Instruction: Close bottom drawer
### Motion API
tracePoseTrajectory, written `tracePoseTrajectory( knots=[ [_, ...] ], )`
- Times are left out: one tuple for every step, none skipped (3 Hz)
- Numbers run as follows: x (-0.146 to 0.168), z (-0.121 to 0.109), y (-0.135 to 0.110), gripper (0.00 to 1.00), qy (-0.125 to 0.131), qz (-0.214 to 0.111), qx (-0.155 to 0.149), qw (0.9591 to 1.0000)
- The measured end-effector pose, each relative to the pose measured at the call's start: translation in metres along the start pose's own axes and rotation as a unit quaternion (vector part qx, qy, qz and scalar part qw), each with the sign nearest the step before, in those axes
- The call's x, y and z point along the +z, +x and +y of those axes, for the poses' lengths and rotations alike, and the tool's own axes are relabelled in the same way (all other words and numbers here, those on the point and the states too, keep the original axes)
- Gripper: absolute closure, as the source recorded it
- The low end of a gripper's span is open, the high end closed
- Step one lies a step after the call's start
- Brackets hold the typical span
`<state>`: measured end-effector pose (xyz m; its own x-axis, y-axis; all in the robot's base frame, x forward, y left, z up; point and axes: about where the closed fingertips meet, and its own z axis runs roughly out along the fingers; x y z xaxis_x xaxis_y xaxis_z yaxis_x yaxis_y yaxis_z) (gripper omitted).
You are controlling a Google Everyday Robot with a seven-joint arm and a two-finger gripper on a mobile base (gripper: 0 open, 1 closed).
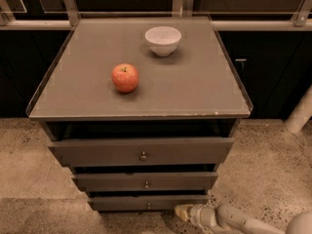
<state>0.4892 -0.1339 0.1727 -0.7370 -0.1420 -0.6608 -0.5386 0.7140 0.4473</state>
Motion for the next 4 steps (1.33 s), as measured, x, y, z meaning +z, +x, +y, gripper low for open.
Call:
tracePoseTrajectory(
  knots=[
    [0.0008, -0.0169, 0.0008, 0.8, 0.034, 0.001, 0.0, 0.9994],
    [0.0008, -0.0169, 0.0008, 0.59, 0.034, 0.001, 0.0, 0.9994],
    [0.0008, -0.0169, 0.0008, 0.35, 0.034, 0.001, 0.0, 0.9994],
    [-0.0018, -0.0174, 0.0032, 0.12, 0.03, 0.016, 0.001, 0.9994]
  ],
)
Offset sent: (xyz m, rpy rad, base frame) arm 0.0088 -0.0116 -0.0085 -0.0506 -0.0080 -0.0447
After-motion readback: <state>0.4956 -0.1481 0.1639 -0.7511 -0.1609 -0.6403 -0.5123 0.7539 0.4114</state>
